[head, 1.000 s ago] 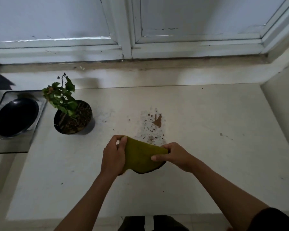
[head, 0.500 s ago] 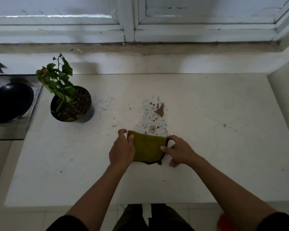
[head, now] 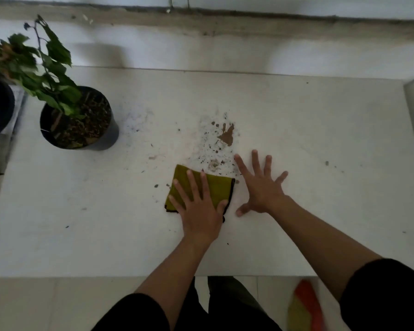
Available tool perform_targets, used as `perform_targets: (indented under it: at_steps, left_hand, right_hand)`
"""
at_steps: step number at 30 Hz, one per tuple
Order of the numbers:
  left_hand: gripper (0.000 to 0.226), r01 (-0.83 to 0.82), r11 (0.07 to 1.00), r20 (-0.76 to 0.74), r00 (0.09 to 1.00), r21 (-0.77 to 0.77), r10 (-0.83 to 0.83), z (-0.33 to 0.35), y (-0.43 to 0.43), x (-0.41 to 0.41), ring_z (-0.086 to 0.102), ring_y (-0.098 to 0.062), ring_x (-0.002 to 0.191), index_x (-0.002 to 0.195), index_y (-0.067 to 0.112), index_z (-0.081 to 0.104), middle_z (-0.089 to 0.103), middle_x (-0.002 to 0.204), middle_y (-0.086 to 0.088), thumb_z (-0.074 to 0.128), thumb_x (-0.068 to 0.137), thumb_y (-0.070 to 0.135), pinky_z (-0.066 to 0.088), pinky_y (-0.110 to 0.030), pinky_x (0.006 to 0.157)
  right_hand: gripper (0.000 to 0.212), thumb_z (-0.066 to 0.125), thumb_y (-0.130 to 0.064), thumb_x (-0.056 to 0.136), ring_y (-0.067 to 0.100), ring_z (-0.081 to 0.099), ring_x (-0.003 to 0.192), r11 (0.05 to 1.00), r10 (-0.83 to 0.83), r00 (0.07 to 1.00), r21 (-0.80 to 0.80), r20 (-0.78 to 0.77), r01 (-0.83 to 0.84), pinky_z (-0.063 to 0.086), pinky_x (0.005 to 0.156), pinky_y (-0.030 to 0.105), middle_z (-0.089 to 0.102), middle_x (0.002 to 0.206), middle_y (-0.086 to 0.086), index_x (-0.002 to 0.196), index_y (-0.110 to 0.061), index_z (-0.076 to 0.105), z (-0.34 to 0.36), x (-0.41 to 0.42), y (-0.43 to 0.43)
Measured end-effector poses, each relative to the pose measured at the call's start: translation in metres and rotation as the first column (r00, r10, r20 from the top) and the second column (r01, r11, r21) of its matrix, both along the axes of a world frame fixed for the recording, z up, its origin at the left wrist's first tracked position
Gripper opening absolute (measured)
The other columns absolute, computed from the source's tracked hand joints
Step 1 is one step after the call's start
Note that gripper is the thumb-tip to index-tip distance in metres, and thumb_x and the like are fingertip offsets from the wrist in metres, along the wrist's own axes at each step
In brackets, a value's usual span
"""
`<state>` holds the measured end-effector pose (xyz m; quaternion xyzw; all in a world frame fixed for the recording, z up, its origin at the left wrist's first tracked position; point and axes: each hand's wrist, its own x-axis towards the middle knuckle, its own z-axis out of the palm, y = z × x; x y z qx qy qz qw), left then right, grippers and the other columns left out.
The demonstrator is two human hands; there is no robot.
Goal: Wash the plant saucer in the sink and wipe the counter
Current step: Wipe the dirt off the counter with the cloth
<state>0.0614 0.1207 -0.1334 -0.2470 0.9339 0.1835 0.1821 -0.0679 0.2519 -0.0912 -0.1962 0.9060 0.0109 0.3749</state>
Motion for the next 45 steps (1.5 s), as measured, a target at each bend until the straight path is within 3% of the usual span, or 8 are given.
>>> perform_targets:
  at_steps: [13, 18, 24, 30, 32, 36, 39, 45]
  left_hand:
    - [0.091, 0.06, 0.998, -0.023, 0.998, 0.006, -0.06, -0.013, -0.017, -0.064, -0.036, -0.045, 0.148, 0.158, 0.018, -0.028, -0.037, 0.163, -0.015, 0.009, 0.098, 0.076, -0.014, -0.069, 0.119]
    - [0.087, 0.214, 0.975, -0.101, 0.971, -0.056, -0.219, -0.027, -0.039, -0.09, -0.022, -0.045, 0.153, 0.162, 0.011, -0.015, -0.022, 0.169, -0.019, 0.011, 0.101, 0.068, -0.01, -0.067, 0.122]
    - [0.078, 0.532, 0.832, -0.121, 0.825, -0.16, -0.551, -0.022, -0.062, -0.051, -0.011, -0.044, 0.156, 0.164, 0.007, -0.005, -0.012, 0.17, -0.021, 0.013, 0.107, 0.057, 0.009, -0.065, 0.123]
    - [0.075, 0.778, 0.621, -0.037, 0.621, -0.092, -0.783, -0.004, -0.04, 0.04, -0.016, -0.044, 0.156, 0.164, 0.012, -0.005, -0.012, 0.17, -0.02, 0.015, 0.108, 0.058, 0.009, -0.066, 0.123]
    - [0.073, 0.798, 0.597, -0.059, 0.594, -0.081, -0.802, -0.004, -0.03, 0.063, -0.01, -0.042, 0.157, 0.165, 0.014, 0.0, -0.007, 0.172, -0.017, 0.019, 0.109, 0.057, 0.013, -0.065, 0.124]
    - [0.075, 0.657, 0.75, -0.088, 0.745, -0.078, -0.661, -0.005, -0.031, 0.061, -0.005, -0.035, 0.159, 0.165, 0.014, 0.004, -0.004, 0.173, -0.011, 0.027, 0.108, 0.057, 0.023, -0.061, 0.123]
    - [0.077, 0.486, 0.87, -0.086, 0.866, -0.085, -0.493, -0.006, -0.046, 0.033, -0.011, -0.035, 0.159, 0.165, 0.012, -0.002, -0.01, 0.173, -0.012, 0.027, 0.108, 0.055, 0.01, -0.06, 0.127]
    - [0.077, 0.415, 0.909, -0.045, 0.908, -0.044, -0.417, -0.011, -0.081, -0.059, -0.027, -0.036, 0.154, 0.161, 0.014, -0.019, -0.028, 0.168, -0.012, 0.011, 0.104, 0.057, -0.005, -0.06, 0.126]
  right_hand:
    - [0.161, 0.091, -0.065, 0.044, 0.04, -0.032, 0.147, 0.998, -0.04, 0.998, -0.059, -0.041, 0.037, 0.01, 0.11, 0.08, -0.041, 0.159, -0.002, 0.147, -0.049, -0.032, -0.003, -0.001, 0.01]
    - [0.162, 0.092, -0.063, 0.045, 0.04, -0.033, 0.146, 0.998, -0.046, 0.998, -0.034, -0.031, 0.045, 0.008, 0.111, 0.079, -0.04, 0.159, -0.001, 0.148, -0.044, -0.032, -0.003, -0.001, 0.006]
    - [0.167, 0.093, -0.061, 0.045, 0.037, -0.033, 0.146, 0.997, -0.072, 0.997, -0.034, -0.015, 0.071, 0.006, 0.112, 0.078, -0.041, 0.159, -0.003, 0.15, -0.035, -0.034, 0.003, -0.001, 0.006]
    - [0.168, 0.093, -0.06, 0.044, 0.037, -0.035, 0.146, 0.996, -0.074, 0.997, -0.038, 0.011, 0.075, 0.006, 0.111, 0.079, -0.043, 0.157, -0.004, 0.149, -0.035, -0.035, 0.008, -0.001, 0.005]
    - [0.168, 0.092, -0.062, 0.044, 0.036, -0.035, 0.146, 0.996, -0.074, 0.997, -0.041, 0.008, 0.074, 0.006, 0.111, 0.079, -0.044, 0.157, -0.005, 0.149, -0.035, -0.036, 0.007, 0.0, 0.006]
    - [0.167, 0.091, -0.064, 0.045, 0.035, -0.034, 0.146, 0.996, -0.079, 0.997, -0.046, -0.017, 0.078, 0.007, 0.113, 0.077, -0.043, 0.157, -0.004, 0.149, -0.035, -0.036, 0.006, 0.001, 0.009]
    - [0.167, 0.091, -0.064, 0.044, 0.035, -0.034, 0.147, 0.996, -0.085, 0.996, -0.043, -0.028, 0.083, 0.007, 0.114, 0.076, -0.043, 0.157, -0.003, 0.149, -0.034, -0.036, 0.004, 0.001, 0.009]
    - [0.168, 0.093, -0.061, 0.045, 0.035, -0.034, 0.146, 0.995, -0.092, 0.995, -0.029, -0.028, 0.091, 0.005, 0.114, 0.076, -0.042, 0.158, -0.002, 0.149, -0.034, -0.036, -0.001, 0.0, 0.007]
